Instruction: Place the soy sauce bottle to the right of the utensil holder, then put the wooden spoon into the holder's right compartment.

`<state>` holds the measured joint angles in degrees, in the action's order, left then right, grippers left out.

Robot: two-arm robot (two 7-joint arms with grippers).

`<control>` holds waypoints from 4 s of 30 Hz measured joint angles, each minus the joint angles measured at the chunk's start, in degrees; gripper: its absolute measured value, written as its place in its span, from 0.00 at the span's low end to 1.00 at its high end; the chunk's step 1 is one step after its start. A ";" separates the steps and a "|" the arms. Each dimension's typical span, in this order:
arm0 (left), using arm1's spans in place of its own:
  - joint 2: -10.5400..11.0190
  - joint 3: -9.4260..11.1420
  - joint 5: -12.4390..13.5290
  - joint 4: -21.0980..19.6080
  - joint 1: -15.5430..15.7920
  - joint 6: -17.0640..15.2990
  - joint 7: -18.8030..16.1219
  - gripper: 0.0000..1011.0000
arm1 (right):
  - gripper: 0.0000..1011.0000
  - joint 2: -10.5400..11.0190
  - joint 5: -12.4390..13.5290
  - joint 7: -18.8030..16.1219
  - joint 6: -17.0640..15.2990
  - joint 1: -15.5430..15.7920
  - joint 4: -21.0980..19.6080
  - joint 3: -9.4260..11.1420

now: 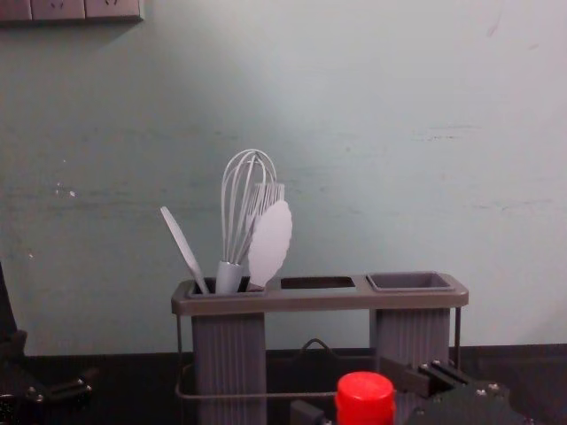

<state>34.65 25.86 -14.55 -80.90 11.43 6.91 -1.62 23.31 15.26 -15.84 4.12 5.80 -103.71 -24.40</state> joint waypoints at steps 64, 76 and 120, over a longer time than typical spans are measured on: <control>0.00 0.00 0.00 0.00 0.00 0.00 0.00 1.00 | 0.38 2.03 5.16 -2.83 -0.94 8.13 -6.93 17.12; 0.00 0.00 0.00 0.00 0.00 0.00 0.00 1.00 | 0.38 2.96 7.63 -3.61 -0.52 5.81 -2.59 19.95; 0.00 0.00 0.00 0.00 0.00 0.00 0.00 1.00 | 0.38 -0.21 7.23 -6.03 1.33 -10.85 15.40 15.92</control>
<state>34.65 25.86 -14.55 -80.90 11.43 6.91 -1.62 23.10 22.49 -21.88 5.45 -5.04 -88.30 -8.48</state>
